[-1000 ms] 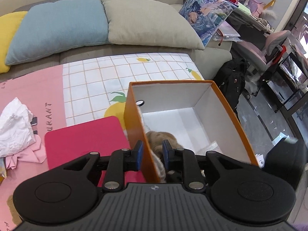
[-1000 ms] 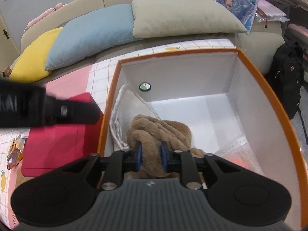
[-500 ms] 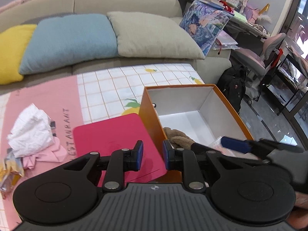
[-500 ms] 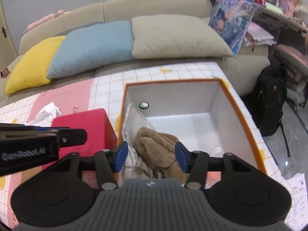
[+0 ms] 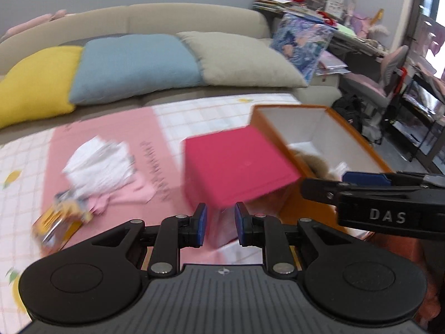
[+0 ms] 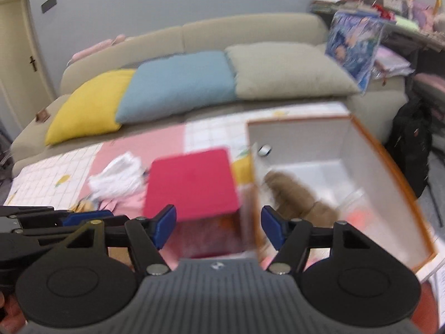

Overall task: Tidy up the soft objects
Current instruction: 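Withdraw both open grippers and move them toward the brown sponge and snack packet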

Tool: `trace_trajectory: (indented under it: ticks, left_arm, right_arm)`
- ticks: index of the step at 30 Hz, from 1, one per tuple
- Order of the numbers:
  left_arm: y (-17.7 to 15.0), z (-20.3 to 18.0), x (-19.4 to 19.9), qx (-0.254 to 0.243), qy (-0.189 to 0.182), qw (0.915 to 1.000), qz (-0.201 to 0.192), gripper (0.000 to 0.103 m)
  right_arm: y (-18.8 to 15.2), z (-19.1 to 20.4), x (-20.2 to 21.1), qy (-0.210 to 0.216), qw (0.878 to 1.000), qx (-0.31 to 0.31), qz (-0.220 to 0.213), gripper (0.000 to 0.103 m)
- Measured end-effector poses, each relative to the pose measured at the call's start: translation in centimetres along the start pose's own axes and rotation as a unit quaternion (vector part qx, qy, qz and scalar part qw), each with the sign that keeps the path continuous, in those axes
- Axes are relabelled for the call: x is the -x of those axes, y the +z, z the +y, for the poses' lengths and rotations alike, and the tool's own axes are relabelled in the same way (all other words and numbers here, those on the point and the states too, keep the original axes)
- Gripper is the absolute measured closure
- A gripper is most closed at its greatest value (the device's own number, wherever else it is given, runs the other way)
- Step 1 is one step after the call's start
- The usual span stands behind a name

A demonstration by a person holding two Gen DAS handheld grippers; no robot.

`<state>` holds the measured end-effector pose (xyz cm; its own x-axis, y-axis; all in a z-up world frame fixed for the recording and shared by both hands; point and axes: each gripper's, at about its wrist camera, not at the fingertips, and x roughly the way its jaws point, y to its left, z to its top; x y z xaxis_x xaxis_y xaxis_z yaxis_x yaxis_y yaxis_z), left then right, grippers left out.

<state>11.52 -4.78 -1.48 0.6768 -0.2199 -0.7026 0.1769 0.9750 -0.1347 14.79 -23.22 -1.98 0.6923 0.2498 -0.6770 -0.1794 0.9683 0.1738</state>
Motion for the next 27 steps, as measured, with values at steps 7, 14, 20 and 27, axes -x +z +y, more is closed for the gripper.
trace_trajectory:
  ticks: [7,14,20,27]
  left_arm:
    - [-3.8,4.9,1.7,0.041,0.059,0.9972,0.021,0.08]
    - [-5.4,8.9,1.7,0.08,0.09,0.9914,0.051,0.08]
    - [-6.3,10.4,1.5,0.094,0.102,0.9882,0.064,0.076]
    - [-7.4,12.1,0.3,0.111,0.108,0.9836,0.093,0.073]
  right_arm:
    - [-2.9,4.1,-1.4,0.047,0.996,0.053,0.055,0.035]
    - [-4.1,8.9,-4.0,0.083,0.983,0.138,0.085,0.03]
    - [-5.6,13.1,-6.9,0.102,0.965,0.22,0.104,0.03]
    - [-7.0,15.4,-11.2,0.083,0.948,0.279,0.129,0.03]
